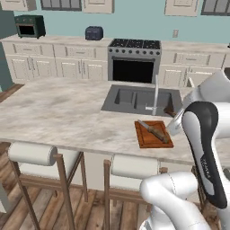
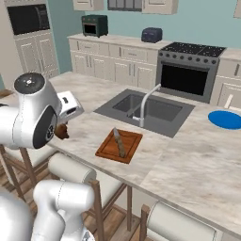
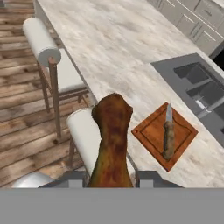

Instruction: Pick up the knife from the drawer and place it on the cutting board. Then place the meat from the plate to the cutting board.

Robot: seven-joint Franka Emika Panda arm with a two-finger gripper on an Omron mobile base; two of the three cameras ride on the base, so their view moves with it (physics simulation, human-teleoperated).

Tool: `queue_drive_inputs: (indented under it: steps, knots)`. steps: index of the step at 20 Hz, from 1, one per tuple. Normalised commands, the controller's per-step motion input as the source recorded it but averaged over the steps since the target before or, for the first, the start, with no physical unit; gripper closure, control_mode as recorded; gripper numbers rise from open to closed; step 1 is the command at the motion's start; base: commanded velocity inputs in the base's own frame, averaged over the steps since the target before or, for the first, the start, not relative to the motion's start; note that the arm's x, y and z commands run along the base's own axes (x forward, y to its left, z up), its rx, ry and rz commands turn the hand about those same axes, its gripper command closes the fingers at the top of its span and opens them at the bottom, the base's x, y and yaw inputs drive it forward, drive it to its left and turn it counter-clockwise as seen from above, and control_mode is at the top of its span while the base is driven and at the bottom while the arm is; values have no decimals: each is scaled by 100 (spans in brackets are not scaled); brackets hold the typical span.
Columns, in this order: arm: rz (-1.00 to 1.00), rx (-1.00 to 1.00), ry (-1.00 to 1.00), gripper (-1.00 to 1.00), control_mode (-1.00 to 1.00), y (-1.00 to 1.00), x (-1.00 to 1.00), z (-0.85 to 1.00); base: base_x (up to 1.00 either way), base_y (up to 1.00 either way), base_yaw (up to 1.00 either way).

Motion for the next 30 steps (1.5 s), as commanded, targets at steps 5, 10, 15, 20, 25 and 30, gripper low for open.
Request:
queue_drive_inputs:
  steps: [5,10,15,20,25,30]
  knots:
    - [3,-14,15,100,-100,0,49,-40,0,0,0]
    - [5,-7,1,100,-100,-8,39,-72,0,0,0]
    - [3,-9,0,100,-100,-22,37,-58,0,0,0]
    - [4,-6,1,100,-100,-31,48,-32,0,0,0]
    - [6,-3,0,100,-100,-29,62,-28,0,0,0]
    - [4,-5,0,100,-100,-7,54,-24,0,0,0]
